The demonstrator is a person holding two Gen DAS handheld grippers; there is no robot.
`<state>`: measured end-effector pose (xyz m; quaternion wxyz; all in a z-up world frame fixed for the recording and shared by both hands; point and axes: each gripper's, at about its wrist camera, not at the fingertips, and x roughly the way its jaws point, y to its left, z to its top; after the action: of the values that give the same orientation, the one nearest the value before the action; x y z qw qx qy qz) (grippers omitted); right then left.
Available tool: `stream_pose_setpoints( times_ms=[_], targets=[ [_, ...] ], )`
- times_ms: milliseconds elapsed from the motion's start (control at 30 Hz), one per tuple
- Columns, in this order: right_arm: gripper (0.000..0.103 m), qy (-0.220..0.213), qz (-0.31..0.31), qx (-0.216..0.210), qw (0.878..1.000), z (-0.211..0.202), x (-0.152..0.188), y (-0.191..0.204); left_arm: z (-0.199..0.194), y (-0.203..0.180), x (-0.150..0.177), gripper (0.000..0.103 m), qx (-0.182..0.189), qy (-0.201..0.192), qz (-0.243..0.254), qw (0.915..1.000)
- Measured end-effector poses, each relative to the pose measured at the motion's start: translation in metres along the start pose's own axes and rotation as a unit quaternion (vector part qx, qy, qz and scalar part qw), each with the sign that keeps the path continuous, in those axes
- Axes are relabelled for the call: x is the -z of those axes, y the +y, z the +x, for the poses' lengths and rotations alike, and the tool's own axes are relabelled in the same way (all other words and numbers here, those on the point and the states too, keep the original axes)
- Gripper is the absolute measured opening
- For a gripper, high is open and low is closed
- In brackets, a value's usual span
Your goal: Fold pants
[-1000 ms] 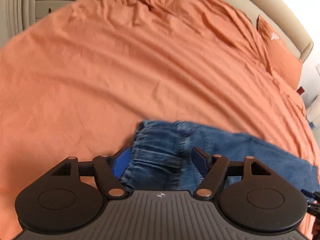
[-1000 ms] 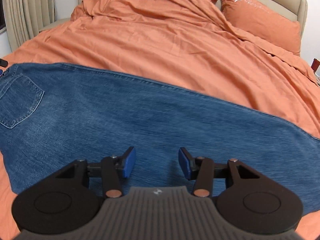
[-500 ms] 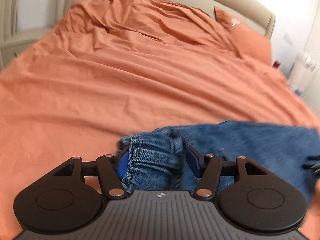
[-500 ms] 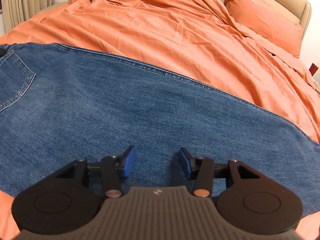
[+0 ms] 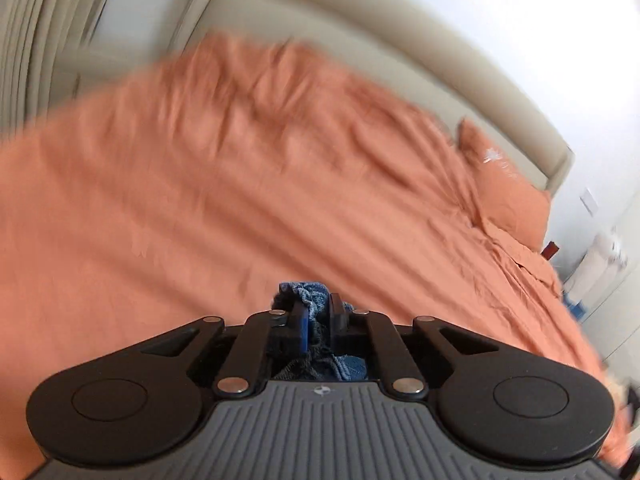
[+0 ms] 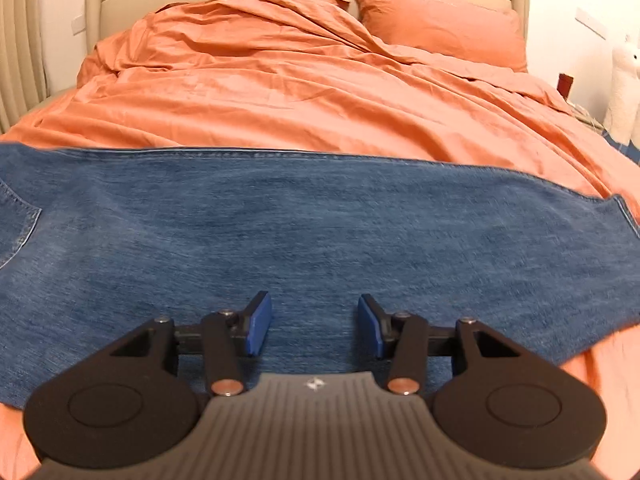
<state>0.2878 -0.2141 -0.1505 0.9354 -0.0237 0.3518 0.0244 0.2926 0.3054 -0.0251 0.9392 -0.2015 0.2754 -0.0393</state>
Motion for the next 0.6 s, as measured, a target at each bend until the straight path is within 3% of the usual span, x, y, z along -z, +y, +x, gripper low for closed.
stream_pose_setpoints(
  times_ms=[33, 233, 467, 567, 600],
  targets=[
    [0.044, 0.0, 0.007, 0.002, 1.0, 0.0, -0.001, -0.004, 0.0, -0.005, -0.003, 0.009, -0.014, -0.005, 0.022, 0.9996],
    [0.045, 0.008, 0.016, 0.007, 1.0, 0.01, 0.002, -0.014, 0.064, -0.004, 0.006, 0.009, -0.106, 0.046, 0.087, 0.9895],
    [0.05, 0.012, 0.006, 0.008, 1.0, 0.019, 0.004, -0.014, 0.101, 0.025, 0.038, 0.012, -0.139, 0.099, 0.091, 0.9811],
    [0.053, 0.011, 0.006, 0.009, 1.0, 0.025, 0.004, -0.014, 0.098, 0.021, 0.035, 0.024, -0.153, 0.105, 0.101, 0.9774],
    [0.054, 0.011, 0.006, 0.009, 1.0, 0.027, 0.003, -0.014, 0.095, 0.019, 0.032, 0.034, -0.162, 0.105, 0.105, 0.9756]
  ],
)
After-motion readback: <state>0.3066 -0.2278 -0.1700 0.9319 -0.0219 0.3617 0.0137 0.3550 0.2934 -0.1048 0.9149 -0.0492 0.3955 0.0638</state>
